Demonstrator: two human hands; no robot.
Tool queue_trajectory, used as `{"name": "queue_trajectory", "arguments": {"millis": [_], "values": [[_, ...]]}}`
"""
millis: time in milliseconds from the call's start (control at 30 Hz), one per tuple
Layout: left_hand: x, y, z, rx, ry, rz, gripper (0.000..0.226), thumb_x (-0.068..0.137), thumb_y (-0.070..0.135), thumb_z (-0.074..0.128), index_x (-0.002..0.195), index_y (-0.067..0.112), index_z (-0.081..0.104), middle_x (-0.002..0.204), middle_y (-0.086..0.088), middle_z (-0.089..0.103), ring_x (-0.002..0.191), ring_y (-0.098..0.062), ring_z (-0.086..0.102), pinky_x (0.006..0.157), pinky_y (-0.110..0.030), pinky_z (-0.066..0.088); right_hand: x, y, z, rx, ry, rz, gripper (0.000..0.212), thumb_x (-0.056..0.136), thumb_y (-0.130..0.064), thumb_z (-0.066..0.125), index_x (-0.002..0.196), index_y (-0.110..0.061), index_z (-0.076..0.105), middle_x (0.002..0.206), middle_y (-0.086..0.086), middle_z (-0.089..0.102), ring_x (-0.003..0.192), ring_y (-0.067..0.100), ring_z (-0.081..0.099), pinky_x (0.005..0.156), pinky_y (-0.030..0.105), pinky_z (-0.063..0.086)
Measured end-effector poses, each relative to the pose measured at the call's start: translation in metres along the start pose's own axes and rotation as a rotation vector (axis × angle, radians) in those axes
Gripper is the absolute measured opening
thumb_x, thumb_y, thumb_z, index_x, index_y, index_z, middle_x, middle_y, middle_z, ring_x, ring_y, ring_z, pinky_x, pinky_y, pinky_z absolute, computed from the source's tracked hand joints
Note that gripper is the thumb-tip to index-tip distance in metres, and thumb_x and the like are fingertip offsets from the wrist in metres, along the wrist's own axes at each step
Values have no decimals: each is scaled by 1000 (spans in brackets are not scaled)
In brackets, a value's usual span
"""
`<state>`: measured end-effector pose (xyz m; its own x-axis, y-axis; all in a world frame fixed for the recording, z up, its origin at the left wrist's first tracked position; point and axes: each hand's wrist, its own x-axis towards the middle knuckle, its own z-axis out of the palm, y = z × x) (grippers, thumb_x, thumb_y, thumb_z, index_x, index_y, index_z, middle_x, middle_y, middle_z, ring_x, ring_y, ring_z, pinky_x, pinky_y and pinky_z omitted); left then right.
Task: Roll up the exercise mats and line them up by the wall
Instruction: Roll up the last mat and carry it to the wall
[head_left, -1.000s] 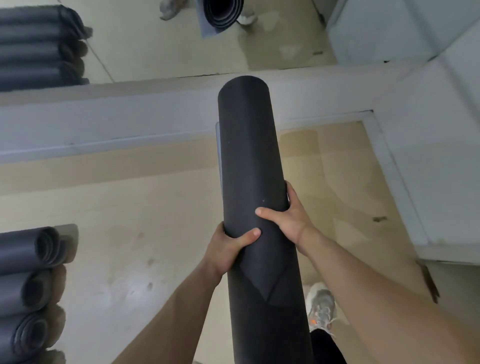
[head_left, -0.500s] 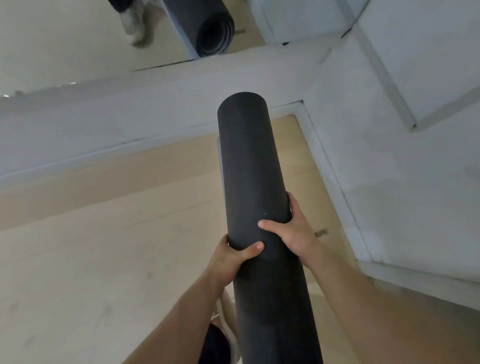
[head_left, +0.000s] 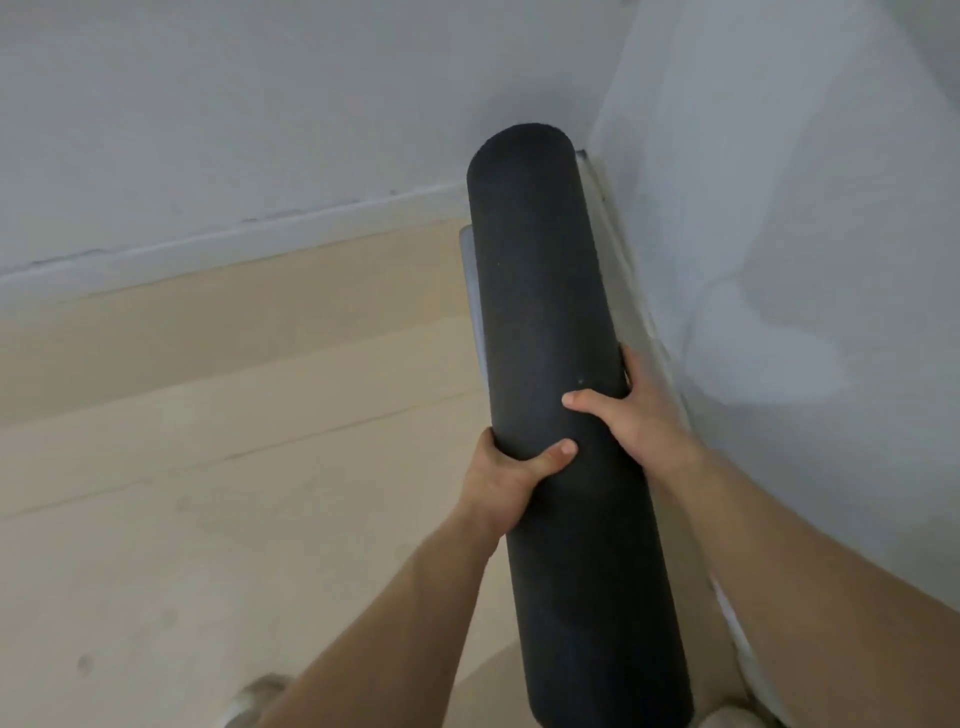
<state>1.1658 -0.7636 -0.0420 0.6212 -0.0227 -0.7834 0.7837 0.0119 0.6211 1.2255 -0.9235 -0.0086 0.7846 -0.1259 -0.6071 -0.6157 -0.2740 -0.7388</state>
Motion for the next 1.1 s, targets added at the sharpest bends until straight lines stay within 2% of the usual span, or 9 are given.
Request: {"name": "queue_trajectory", "arguments": {"millis": [67,167,267,400,533,633,700,933,1100], "values": [[30,-5,20,30,23,-25,84,68,52,92,134,17,53,125,6,66,111,-13,65,91,-27,54,22,12,-4,-54,2,7,80,74,-36,86,145,-34,51,128,-12,67,115,11,65,107,45,51],[57,-9,43,114,77,-46,97,57,65,90,132,17,51,126,3,64,113,-19,63,97,-36,53,29,28,-6,-270,18,49,118,65,-64,80,163,-39,19,158,-5,43,141,20,47,118,51,39],[62,-9,58,122,115,6,91,61,62,89,131,20,50,127,3,65,113,-19,63,101,-40,53,30,33,-6,-420,127,8,106,86,-55,73,165,-33,6,168,0,26,151,26,33,120,51,34],[70,7,66,223,-19,61,69,86,48,79,141,22,47,136,2,62,123,-20,59,102,-29,47,37,26,-13,-560,277,-82,79,101,-40,60,165,-31,15,170,4,21,155,28,24,122,49,31],[53,14,49,459,-92,46,69,99,40,65,157,18,34,151,-3,52,138,-25,49,102,-23,37,28,11,-22,-779,200,-39,72,104,-34,55,165,-27,17,169,8,24,153,33,27,121,47,31],[17,19,15,649,-78,-15,82,99,51,58,163,18,21,160,-5,43,144,-28,43,115,-34,36,-7,-13,-13,-838,162,-16,70,104,-35,55,164,-24,20,167,10,28,150,35,32,118,47,34],[-11,28,-17,736,-59,-48,82,98,54,57,163,19,21,160,-6,43,145,-28,41,117,-37,35,-38,-34,-1,-850,119,-1,71,103,-35,56,164,-23,22,165,10,31,147,36,35,115,47,38],[-127,84,-140,790,66,-72,65,101,44,56,157,18,37,151,-1,53,139,-25,47,110,-32,37,-141,-129,62,-913,42,-89,62,102,-34,54,159,-22,32,155,9,41,137,35,43,105,49,44],[-240,83,-216,797,233,-44,60,101,45,55,154,21,42,145,0,59,133,-24,53,107,-34,43,-225,-184,123,-1024,-80,-243,60,100,-33,53,156,-22,37,149,11,46,132,37,47,102,47,45]]}}
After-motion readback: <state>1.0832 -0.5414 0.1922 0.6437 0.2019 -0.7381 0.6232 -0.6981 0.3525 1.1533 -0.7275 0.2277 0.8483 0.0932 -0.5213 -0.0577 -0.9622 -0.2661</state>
